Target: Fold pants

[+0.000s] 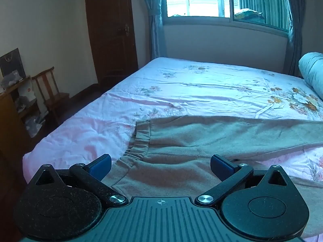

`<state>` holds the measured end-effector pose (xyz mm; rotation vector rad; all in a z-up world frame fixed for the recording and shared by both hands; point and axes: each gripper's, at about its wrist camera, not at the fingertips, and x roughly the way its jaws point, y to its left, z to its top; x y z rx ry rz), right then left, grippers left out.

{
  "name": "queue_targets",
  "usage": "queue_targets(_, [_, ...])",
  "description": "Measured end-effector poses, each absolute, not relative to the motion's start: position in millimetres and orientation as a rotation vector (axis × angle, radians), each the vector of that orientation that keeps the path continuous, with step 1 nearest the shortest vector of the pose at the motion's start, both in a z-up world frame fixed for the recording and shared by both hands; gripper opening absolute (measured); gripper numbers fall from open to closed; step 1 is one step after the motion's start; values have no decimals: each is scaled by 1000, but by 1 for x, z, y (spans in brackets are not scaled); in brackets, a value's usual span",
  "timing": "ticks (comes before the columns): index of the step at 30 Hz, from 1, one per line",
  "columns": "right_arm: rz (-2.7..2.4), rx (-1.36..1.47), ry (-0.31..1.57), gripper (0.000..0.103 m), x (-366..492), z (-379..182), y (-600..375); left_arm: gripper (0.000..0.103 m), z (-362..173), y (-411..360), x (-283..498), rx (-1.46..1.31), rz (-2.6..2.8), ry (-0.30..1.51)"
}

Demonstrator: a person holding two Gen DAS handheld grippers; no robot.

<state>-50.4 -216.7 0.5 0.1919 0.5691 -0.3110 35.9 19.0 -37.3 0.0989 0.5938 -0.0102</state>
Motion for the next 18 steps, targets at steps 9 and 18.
queue_targets(9, [-339,201,584,97,-47,-6,-221,103,-36,14,40,90,-13,604])
queue_targets(18, [-335,219,583,97,-51,-9,-226,103,-33,9,38,91,-21,610])
